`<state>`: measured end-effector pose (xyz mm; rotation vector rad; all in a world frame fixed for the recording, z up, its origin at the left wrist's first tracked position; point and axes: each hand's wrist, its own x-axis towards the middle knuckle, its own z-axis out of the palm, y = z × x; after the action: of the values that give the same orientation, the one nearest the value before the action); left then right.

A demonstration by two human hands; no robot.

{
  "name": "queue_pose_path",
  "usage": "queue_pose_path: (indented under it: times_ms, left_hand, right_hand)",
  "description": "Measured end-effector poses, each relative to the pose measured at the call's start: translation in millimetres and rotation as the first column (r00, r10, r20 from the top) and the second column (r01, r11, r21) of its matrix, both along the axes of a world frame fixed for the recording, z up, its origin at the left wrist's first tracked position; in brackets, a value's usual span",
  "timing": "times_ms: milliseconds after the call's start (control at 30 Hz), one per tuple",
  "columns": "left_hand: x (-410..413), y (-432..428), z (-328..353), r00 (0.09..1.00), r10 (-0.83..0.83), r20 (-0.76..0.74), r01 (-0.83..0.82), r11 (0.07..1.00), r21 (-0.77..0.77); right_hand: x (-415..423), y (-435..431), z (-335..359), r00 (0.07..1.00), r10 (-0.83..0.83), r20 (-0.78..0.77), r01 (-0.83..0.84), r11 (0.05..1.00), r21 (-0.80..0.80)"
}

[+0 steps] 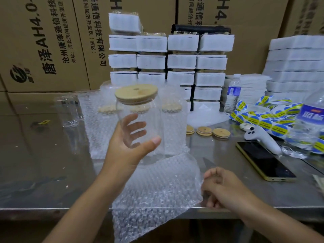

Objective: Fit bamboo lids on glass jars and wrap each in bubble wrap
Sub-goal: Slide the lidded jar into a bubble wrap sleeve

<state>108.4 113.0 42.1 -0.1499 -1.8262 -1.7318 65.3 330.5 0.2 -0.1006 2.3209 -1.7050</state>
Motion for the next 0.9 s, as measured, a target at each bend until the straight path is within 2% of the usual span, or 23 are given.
queue_pose_path:
  times_ms: [67,100,167,233,300,367,500,633,667,800,900]
  left_hand:
    - [-1.2,11.2,-3.0,0.999,-0.015,0.045,0.016,1.000,-0.016]
    - [-2.5,17.0,-4.9,0.997,-0.028,0.067,0.029,0.999,-0.020]
    - [-5.4,30.3,-8.9,0.992,-0.060,0.114,0.064,0.997,-0.033]
    - [-9.0,46.1,-12.5,0.984,-0.090,0.151,0.098,0.994,-0.049]
    - [-13.5,63.6,-15.1,0.977,-0.126,0.170,0.136,0.990,-0.049]
    - [-20.9,80.2,-19.9,0.972,-0.173,0.157,0.176,0.984,-0.008]
    - [-35.8,101.5,-29.2,0.962,-0.235,0.140,0.238,0.971,-0.007]
    - [-41.3,91.1,-30.2,0.935,-0.293,0.201,0.338,0.909,-0.243]
    - [-41.1,89.1,-30.7,0.933,-0.253,0.255,0.327,0.892,-0.312]
    - [-43.6,87.0,-43.8,0.920,0.085,0.383,0.146,0.832,-0.535]
    - [-49.1,90.2,-53.1,0.871,0.283,0.401,0.096,0.704,-0.704]
  right_hand:
    - [-5.8,5.4,2.4,0.957,-0.044,-0.287,0.072,0.994,0.086]
    - [-7.9,7.7,6.6,0.907,-0.074,-0.414,0.112,0.991,0.068]
    - [-7.8,9.6,17.5,0.833,-0.120,-0.540,0.085,0.992,-0.090]
    - [-4.7,7.8,27.4,0.811,-0.046,-0.583,-0.056,0.986,-0.155]
    - [-2.1,4.0,33.5,0.807,0.120,-0.579,-0.218,0.971,-0.102]
    - [-2.4,-2.2,35.8,0.818,0.192,-0.543,-0.296,0.949,-0.111]
    - [-12.6,-6.8,37.7,0.876,0.031,-0.482,-0.192,0.938,-0.289]
    - [-21.2,0.6,38.4,0.859,-0.058,-0.508,-0.089,0.961,-0.261]
    - [-23.8,3.6,39.0,0.851,-0.081,-0.518,-0.066,0.963,-0.260]
    - [-36.4,14.4,41.8,0.818,-0.206,-0.537,0.026,0.946,-0.324]
    - [-42.9,17.6,42.6,0.803,-0.236,-0.547,0.071,0.949,-0.307]
